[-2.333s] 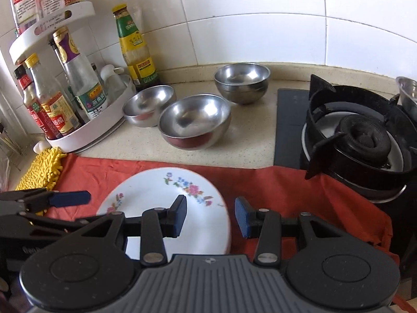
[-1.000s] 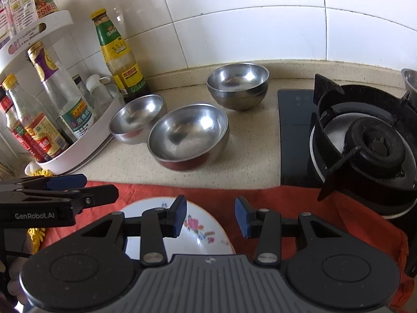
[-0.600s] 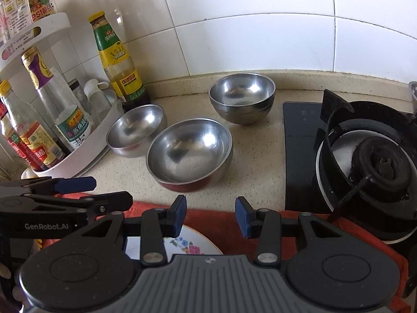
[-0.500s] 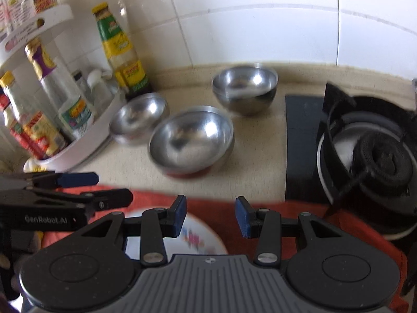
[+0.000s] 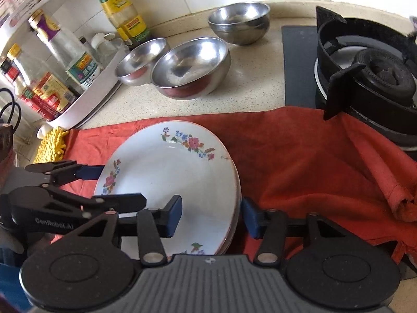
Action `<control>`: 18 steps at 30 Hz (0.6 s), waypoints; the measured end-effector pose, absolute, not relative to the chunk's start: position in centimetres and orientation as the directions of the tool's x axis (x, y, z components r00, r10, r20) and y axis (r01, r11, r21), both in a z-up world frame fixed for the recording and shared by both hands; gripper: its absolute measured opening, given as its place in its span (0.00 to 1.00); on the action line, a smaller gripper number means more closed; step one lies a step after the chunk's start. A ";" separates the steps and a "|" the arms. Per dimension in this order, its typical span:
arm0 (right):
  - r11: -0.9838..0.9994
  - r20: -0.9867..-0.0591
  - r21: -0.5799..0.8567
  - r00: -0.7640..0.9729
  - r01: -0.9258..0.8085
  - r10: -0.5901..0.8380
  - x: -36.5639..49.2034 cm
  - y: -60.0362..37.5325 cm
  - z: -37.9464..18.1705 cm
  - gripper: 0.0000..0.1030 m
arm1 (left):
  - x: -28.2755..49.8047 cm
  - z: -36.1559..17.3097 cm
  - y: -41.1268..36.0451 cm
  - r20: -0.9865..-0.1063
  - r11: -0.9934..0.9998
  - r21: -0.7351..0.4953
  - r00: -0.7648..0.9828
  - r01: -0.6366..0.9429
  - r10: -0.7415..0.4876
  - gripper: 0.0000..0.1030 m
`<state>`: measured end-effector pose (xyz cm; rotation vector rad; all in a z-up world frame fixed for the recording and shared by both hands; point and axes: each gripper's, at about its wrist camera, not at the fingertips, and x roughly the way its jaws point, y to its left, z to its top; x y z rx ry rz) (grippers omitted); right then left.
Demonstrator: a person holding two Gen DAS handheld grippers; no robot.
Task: Organize plates and bowls
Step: 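Grasp the rim of the plate stack with the right gripper and lift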
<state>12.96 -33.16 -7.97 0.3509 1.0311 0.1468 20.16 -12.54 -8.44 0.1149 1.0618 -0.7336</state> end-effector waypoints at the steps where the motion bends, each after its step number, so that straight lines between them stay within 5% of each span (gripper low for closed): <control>1: 0.931 -0.806 0.363 0.514 0.037 0.293 13.1 -33.3 -8.3 0.49 | 20.0 -8.7 -12.6 -0.824 0.754 -0.252 0.274 0.606 -0.495 0.90; 5: 0.916 -0.796 0.395 0.522 0.064 0.306 13.7 -33.0 -9.1 0.55 | 19.5 -9.2 -13.2 -0.820 0.749 -0.246 0.280 0.615 -0.500 0.99; 16: 0.901 -0.764 0.433 0.534 0.009 0.362 16.0 -29.4 -9.1 0.55 | 19.6 -7.9 -9.3 -0.848 0.854 -0.225 0.337 0.470 -0.409 0.91; 18: 0.934 -0.781 0.355 0.535 -0.046 0.323 16.6 -28.0 -8.7 0.55 | 20.0 -8.0 -8.4 -0.853 0.871 -0.218 0.348 0.440 -0.389 0.83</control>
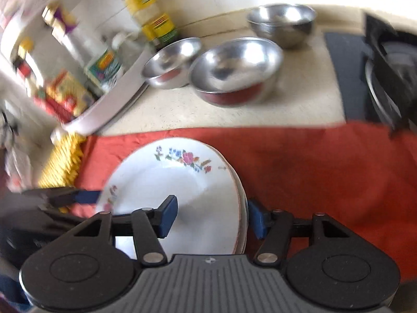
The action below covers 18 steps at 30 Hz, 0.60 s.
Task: Organize plates and bowls
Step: 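Grasp the rim of the plate stack with the right gripper and lift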
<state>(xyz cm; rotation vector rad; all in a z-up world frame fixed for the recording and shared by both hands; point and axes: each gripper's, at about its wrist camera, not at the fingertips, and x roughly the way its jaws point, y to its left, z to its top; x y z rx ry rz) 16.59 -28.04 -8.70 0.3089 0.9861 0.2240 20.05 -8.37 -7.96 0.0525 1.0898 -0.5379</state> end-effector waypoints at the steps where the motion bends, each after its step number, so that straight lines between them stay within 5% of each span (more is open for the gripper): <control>1: 0.945 -0.785 0.321 0.539 -0.065 0.304 16.7 -27.6 -8.4 0.55 | 20.1 -7.7 -8.0 -0.846 0.872 -0.212 0.365 0.441 -0.390 0.78; 4: 0.952 -0.781 0.293 0.553 -0.084 0.289 17.2 -27.4 -7.7 0.55 | 19.9 -6.2 -7.5 -0.812 0.887 -0.139 0.462 0.440 -0.357 0.87; 18: 0.969 -0.755 0.246 0.622 -0.027 0.209 17.1 -27.1 -5.8 0.55 | 21.7 -5.1 -8.4 -0.771 0.867 -0.041 0.536 0.496 -0.343 0.87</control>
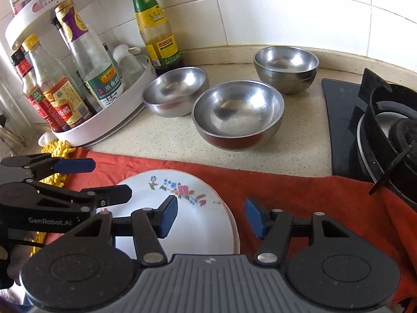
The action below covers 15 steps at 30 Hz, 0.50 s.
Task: Organize plates and bowls
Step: 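Grasp the rim of the plate stack with the right gripper and lift, then open the right gripper and move it toward the stainless steel bowls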
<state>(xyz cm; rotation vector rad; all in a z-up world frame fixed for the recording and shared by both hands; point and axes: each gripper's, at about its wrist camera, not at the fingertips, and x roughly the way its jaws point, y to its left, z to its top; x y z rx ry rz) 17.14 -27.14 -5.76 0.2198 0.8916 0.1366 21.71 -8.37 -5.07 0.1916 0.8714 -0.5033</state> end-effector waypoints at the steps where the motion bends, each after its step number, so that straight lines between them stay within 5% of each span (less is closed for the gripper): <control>1: 0.969 -0.754 0.245 0.624 -0.019 0.203 17.2 -27.1 -5.7 0.55 | 21.9 -5.0 -8.4 -0.769 0.865 -0.037 0.538 0.501 -0.345 0.87; 15: 0.979 -0.722 0.204 0.679 0.030 0.130 18.6 -27.3 -3.5 0.55 | 23.5 -4.6 -9.1 -0.742 0.833 -0.014 0.553 0.554 -0.380 0.90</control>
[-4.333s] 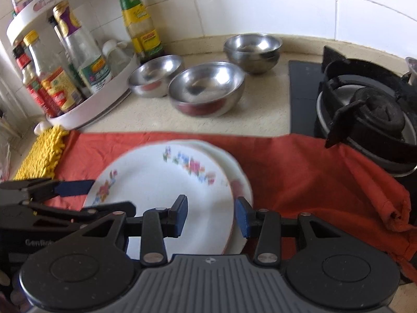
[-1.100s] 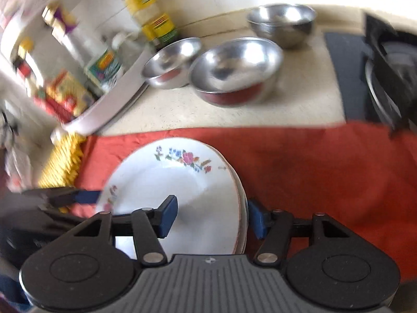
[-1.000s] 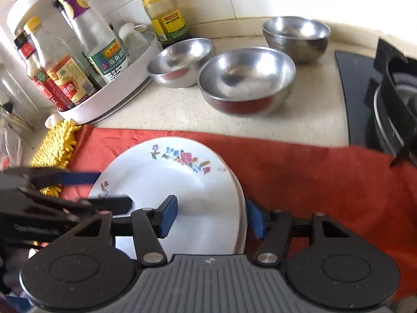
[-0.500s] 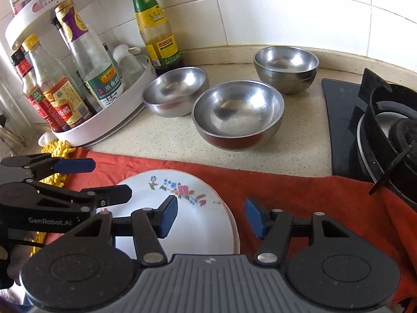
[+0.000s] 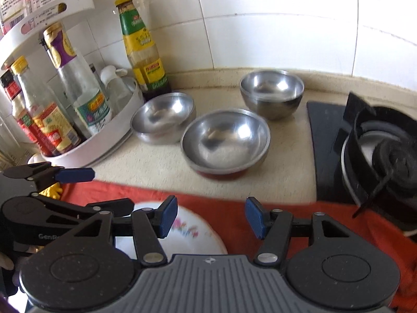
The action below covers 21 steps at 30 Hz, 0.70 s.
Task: Organize plates and bowls
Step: 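Open the right gripper and move it toward the stainless steel bowls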
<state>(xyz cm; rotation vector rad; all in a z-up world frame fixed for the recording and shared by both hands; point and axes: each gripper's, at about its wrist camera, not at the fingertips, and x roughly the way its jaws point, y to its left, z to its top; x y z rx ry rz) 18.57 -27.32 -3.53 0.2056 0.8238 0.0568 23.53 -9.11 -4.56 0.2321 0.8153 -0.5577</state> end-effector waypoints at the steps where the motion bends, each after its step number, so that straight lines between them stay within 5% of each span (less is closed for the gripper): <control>1: 0.979 -0.715 0.203 0.687 0.030 0.127 18.8 -27.5 -3.3 0.55 | 23.7 -4.3 -9.2 -0.736 0.834 -0.008 0.561 0.552 -0.378 0.90; 12: 0.972 -0.717 0.223 0.688 0.075 0.112 23.6 -31.4 -3.1 0.55 | 27.0 -2.9 -10.0 -0.726 0.875 -0.126 0.557 0.468 -0.402 0.92; 21: 0.963 -0.744 0.257 0.651 0.075 0.148 26.3 -33.6 -5.1 0.55 | 28.5 -4.8 -14.0 -0.750 0.849 -0.198 0.482 0.489 -0.453 0.82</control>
